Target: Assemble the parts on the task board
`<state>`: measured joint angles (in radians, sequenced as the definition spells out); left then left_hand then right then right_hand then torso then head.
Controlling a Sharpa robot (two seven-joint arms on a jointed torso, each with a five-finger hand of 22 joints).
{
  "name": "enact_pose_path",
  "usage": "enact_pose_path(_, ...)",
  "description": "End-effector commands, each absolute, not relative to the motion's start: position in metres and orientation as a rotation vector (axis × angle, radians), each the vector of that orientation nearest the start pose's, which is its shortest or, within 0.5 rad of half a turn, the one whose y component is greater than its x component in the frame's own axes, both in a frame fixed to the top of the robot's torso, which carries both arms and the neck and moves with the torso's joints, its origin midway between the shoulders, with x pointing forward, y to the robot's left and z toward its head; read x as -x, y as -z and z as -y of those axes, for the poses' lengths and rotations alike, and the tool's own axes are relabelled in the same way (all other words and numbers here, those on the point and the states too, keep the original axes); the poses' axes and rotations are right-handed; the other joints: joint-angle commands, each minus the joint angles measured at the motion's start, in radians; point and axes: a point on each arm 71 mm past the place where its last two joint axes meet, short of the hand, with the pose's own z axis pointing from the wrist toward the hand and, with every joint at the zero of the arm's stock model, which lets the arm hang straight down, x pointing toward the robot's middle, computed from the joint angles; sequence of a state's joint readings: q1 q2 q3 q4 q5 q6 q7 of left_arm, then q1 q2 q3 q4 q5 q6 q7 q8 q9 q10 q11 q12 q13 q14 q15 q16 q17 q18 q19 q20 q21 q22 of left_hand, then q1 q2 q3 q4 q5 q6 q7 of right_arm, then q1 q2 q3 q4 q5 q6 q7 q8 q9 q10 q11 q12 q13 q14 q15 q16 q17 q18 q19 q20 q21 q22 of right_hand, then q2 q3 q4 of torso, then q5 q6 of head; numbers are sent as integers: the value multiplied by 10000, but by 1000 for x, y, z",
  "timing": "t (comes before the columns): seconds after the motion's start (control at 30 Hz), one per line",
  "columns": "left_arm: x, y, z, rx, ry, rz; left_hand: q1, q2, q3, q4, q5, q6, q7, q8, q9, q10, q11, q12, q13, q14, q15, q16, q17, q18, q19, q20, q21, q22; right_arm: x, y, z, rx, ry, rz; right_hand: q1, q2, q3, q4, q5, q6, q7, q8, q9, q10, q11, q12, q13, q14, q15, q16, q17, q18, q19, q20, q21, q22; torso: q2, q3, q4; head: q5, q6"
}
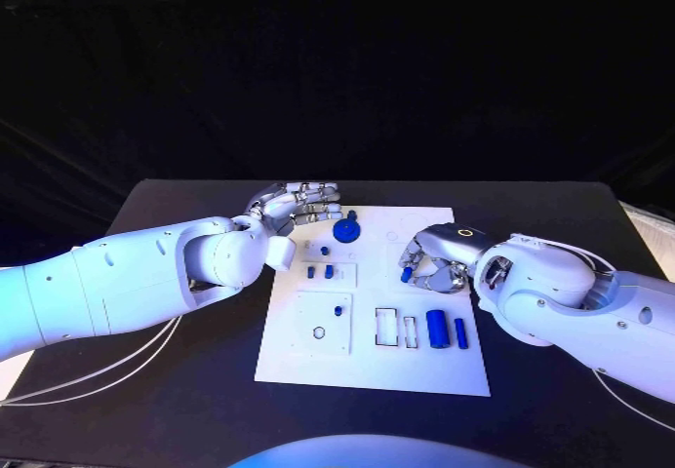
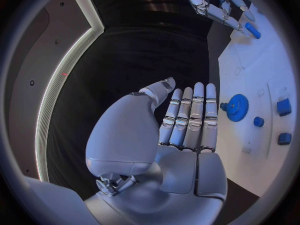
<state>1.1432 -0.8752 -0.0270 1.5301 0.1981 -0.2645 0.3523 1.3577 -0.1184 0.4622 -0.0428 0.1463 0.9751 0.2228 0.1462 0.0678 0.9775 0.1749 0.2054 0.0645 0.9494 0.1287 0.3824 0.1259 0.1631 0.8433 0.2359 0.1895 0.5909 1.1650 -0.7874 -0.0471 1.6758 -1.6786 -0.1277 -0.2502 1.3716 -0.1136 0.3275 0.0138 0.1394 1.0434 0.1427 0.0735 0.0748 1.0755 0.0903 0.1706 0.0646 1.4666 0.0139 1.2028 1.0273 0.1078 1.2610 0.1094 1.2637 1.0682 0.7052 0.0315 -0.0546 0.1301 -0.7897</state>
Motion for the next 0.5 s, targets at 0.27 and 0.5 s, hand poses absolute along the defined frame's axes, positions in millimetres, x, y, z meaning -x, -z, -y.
enact_pose_path(0.27,-479,206,-223,14169,15952,-14204,22,96,-27,1,45,65,29,64,-1,52,-21,65,-15,40,-2,-43,-17,192,49,-12,27,-10,-441,202,124,4932,-5881,-17837,17,267,273,45,15,425,-51,123,55,379,-87,69,-5,223,-150,232,220,-23,236,-26,203,244,-2,4,7,-19,-17)
enact_pose_path(0.5,-478,206,-223,14175,15948,-14212,22,96,-27,1,45,65,29,64,-1,52,-21,65,-15,40,-2,-43,-17,192,49,-12,27,-10,-444,200,123,4582,-5791,-17418,126,599,689,88,-418,692,-69,192,91,700,-150,51,6,269,-205,397,390,-69,376,-83,364,473,0,4,2,-11,-35)
